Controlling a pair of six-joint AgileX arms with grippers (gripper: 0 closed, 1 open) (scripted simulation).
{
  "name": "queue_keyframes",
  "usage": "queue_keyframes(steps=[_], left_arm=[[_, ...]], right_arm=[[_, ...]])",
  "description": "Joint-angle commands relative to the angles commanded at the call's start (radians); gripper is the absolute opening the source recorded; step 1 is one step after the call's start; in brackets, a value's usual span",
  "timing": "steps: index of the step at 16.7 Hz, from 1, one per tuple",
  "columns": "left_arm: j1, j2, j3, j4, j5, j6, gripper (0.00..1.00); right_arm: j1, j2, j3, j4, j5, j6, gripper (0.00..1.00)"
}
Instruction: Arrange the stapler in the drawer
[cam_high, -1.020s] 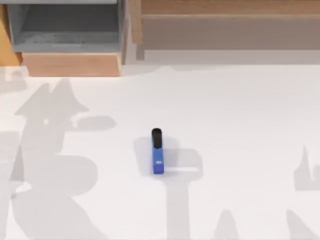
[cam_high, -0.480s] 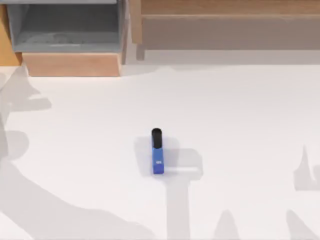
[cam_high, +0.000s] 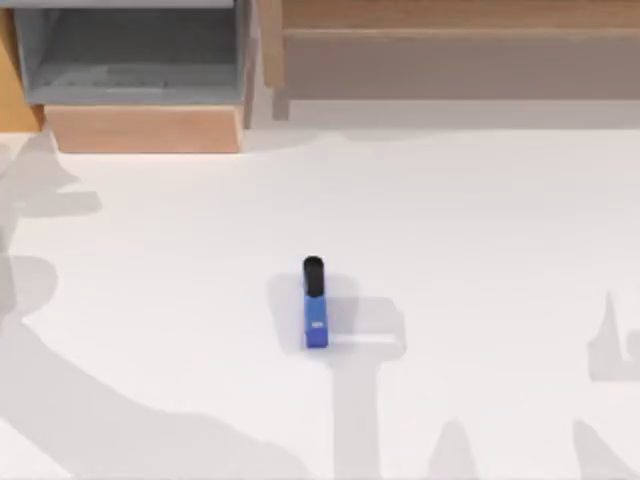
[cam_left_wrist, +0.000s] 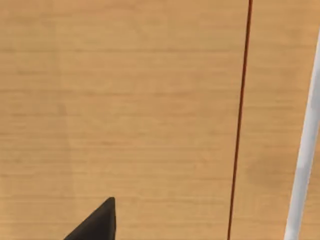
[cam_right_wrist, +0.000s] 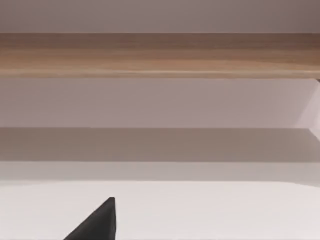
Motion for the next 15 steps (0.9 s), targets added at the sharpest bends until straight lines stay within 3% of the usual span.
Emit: queue_keyframes(steps=[8,15], left_arm=[[-0.016,0.042,0.086,-0.044,-0.016,-0.001,1.00],[-0.016,0.042,0.086,-0.044,-0.016,-0.001,0.47]], right_arm=[[0.000,0.000,0.000,0.000,0.000,0.000,1.00],[0.000,0.000,0.000,0.000,0.000,0.000,1.00]])
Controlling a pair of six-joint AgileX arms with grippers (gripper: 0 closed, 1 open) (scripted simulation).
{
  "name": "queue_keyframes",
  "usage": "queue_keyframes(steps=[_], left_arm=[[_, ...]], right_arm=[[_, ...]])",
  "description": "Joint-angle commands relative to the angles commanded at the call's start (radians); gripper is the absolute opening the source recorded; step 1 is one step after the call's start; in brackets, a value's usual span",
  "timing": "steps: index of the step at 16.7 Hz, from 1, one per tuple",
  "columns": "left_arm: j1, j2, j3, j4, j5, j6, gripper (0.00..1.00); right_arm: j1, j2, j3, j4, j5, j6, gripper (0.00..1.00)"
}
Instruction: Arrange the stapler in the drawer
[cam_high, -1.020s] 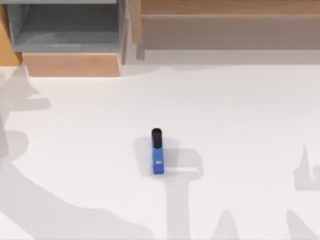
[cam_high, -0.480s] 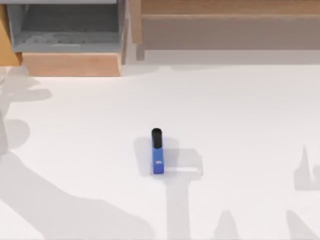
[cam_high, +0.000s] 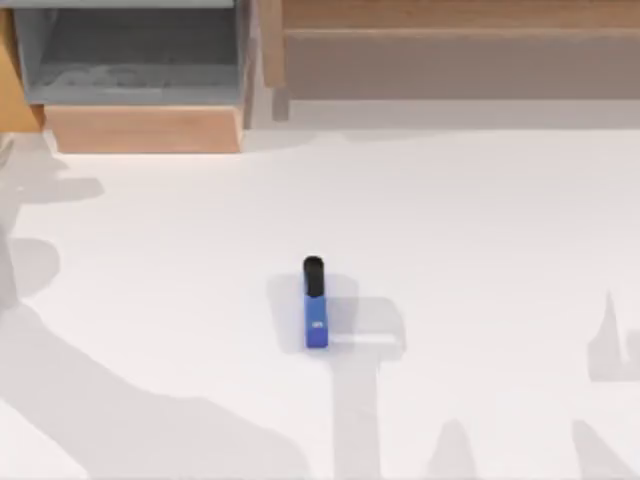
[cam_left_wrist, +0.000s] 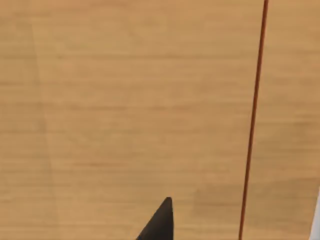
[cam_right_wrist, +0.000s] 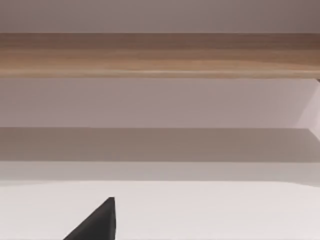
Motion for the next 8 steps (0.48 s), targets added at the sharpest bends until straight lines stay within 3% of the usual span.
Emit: queue_keyframes(steps=[6,8], left_arm=[[0.000,0.000,0.000,0.000,0.000,0.000,0.02],[0.000,0.000,0.000,0.000,0.000,0.000,0.00]], right_arm=[[0.000,0.000,0.000,0.000,0.000,0.000,1.00],[0.000,0.000,0.000,0.000,0.000,0.000,1.00]])
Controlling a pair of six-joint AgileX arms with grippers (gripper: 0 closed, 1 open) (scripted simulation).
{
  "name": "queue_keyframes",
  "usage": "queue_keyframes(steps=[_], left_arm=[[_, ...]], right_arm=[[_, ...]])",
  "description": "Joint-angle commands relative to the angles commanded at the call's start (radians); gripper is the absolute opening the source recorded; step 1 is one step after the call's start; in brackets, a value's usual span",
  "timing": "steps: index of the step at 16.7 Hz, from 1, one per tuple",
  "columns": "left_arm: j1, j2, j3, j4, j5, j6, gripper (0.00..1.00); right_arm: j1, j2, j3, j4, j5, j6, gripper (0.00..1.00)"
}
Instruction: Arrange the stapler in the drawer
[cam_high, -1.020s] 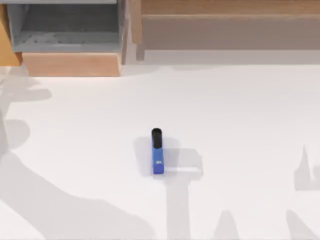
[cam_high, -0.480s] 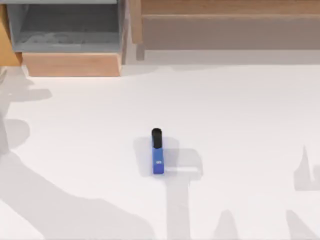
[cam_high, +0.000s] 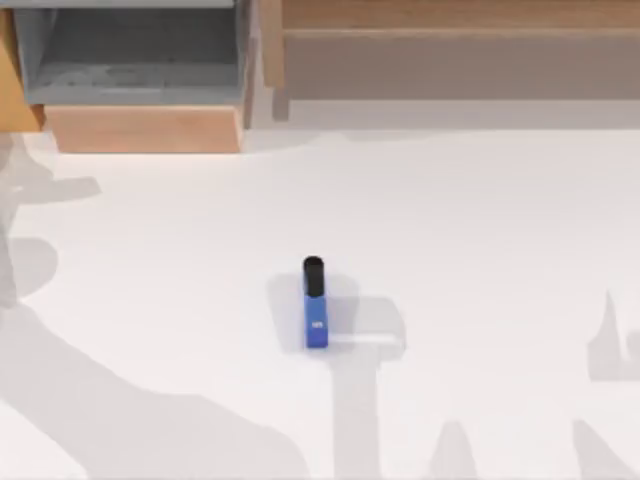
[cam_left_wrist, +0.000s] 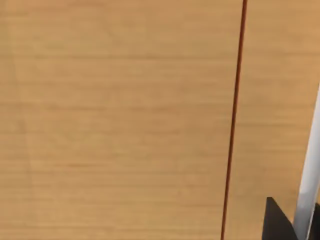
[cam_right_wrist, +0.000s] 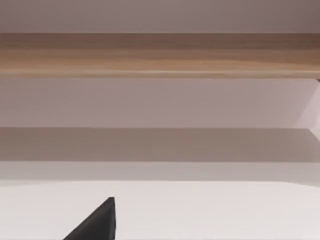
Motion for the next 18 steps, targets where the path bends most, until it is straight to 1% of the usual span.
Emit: queue_keyframes(steps=[9,15,18], left_arm=[[0.008,-0.002,-0.018,0.002,0.006,-0.004,0.00],[0.058,-0.091,-0.228,0.106,0.056,-0.004,0.00],[0.074,-0.118,-0.279,0.139,0.069,-0.002,0.00]], right_arm=[[0.000,0.000,0.000,0.000,0.000,0.000,1.00],[0.000,0.000,0.000,0.000,0.000,0.000,1.00],[0.000,0.000,0.000,0.000,0.000,0.000,1.00]])
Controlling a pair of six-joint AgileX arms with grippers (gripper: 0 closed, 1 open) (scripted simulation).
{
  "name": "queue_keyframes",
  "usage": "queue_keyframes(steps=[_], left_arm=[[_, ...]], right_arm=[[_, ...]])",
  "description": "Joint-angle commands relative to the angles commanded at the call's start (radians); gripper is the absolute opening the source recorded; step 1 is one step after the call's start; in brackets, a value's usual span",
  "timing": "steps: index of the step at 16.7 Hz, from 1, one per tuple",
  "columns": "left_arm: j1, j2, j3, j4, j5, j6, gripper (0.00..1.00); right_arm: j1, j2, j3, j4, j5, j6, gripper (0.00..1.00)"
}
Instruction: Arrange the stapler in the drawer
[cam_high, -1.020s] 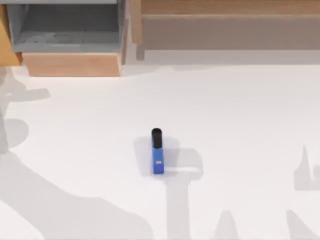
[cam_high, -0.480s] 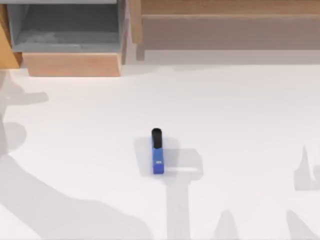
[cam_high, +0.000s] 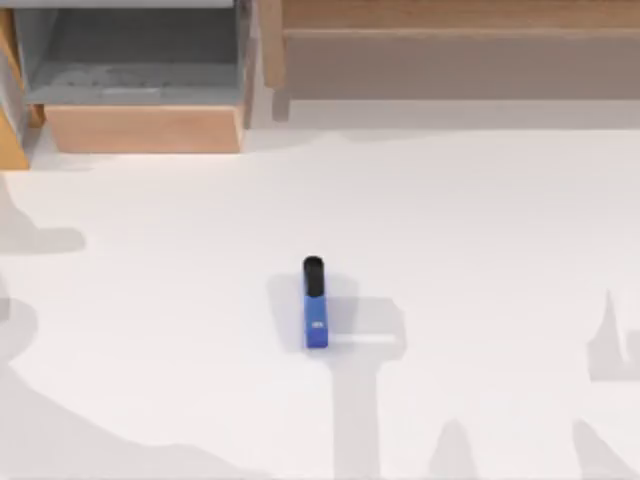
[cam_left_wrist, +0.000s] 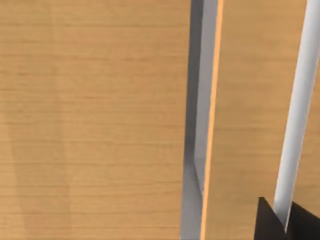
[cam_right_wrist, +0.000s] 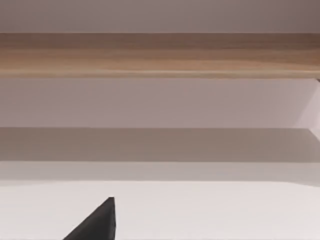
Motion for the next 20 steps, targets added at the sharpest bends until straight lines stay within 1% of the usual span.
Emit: queue_keyframes(steps=[5,13,18,20], left_arm=[[0.004,-0.003,-0.009,0.007,0.004,0.001,0.00],[0.086,-0.096,-0.234,0.126,0.087,0.005,0.00],[0.088,-0.096,-0.236,0.131,0.089,0.006,0.00],[0.109,-0.111,-0.266,0.151,0.110,0.007,0.00]], right_arm=[[0.000,0.000,0.000,0.000,0.000,0.000,1.00],[0.000,0.000,0.000,0.000,0.000,0.000,1.00],[0.000,0.000,0.000,0.000,0.000,0.000,1.00],[0.000,0.000,0.000,0.000,0.000,0.000,1.00]])
